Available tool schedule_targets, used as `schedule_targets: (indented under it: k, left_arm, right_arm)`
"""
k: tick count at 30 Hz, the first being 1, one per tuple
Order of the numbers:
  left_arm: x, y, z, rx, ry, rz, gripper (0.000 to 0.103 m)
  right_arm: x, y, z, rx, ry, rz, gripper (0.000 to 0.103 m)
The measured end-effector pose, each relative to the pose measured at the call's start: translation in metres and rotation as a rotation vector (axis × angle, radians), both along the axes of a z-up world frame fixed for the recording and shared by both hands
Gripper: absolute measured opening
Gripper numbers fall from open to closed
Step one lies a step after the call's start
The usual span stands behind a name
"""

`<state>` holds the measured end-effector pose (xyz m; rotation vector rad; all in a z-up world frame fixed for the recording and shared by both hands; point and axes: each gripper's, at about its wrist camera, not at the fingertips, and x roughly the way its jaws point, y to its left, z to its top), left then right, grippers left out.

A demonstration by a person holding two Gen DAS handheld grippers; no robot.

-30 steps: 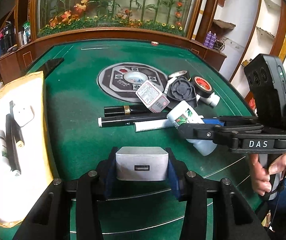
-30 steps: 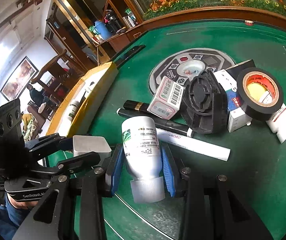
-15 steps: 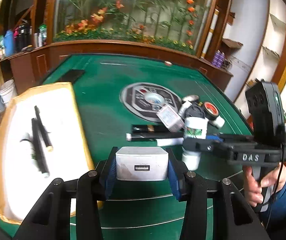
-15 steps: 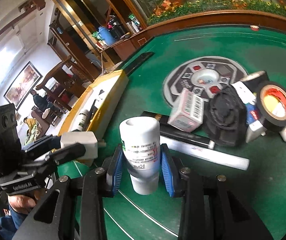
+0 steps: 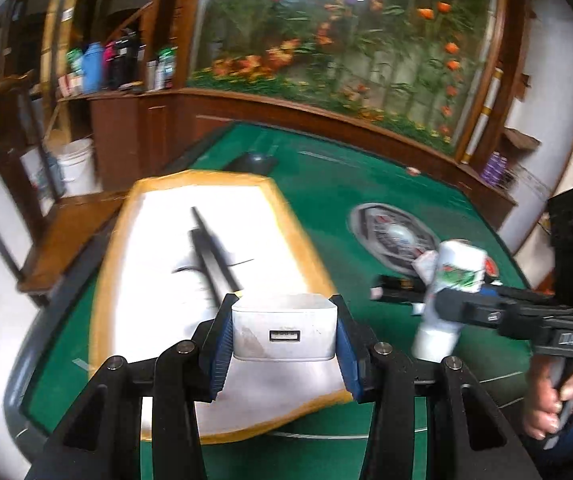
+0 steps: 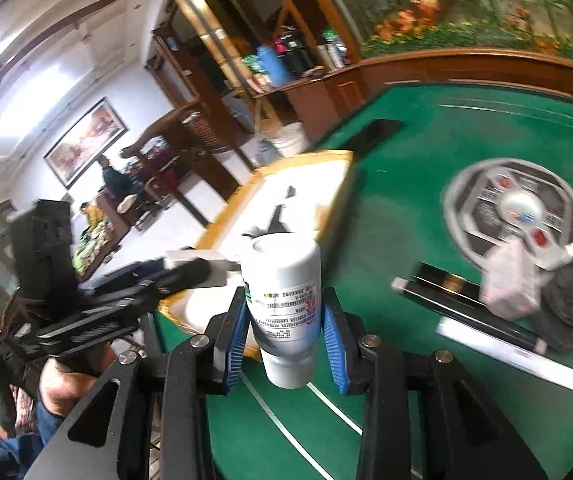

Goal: Organize rigid objects
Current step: 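Carry the box and bottle into the white tray and open both tools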

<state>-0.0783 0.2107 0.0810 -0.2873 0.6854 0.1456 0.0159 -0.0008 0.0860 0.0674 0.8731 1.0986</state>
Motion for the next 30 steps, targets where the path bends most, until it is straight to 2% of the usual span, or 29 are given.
schedule_targets:
  k: [7, 17, 27, 30]
  left_arm:
    - [-0.01, 0.036, -0.03, 0.005, 0.058, 0.115, 0.048]
    - [-0.005, 0.044, -0.058, -0.002, 0.085, 0.113, 0.048]
    - [-0.008, 0.043, -0.063, -0.01, 0.085, 0.116, 0.049]
    - [-0.01, 0.042, -0.062, -0.004, 0.088, 0.121, 0.058]
  right_arm:
    - [-0.015, 0.064, -0.008, -0.025, -0.001, 0.08, 0.034]
    - [-0.009, 0.107, -0.052, -0.144, 0.087, 0.099, 0.034]
    - [-0.026, 0.124, -0.051, -0.181, -0.037, 0.086, 0.035]
    - [-0.022, 0.124, -0.049, -0.176, -0.058, 0.076, 0.041]
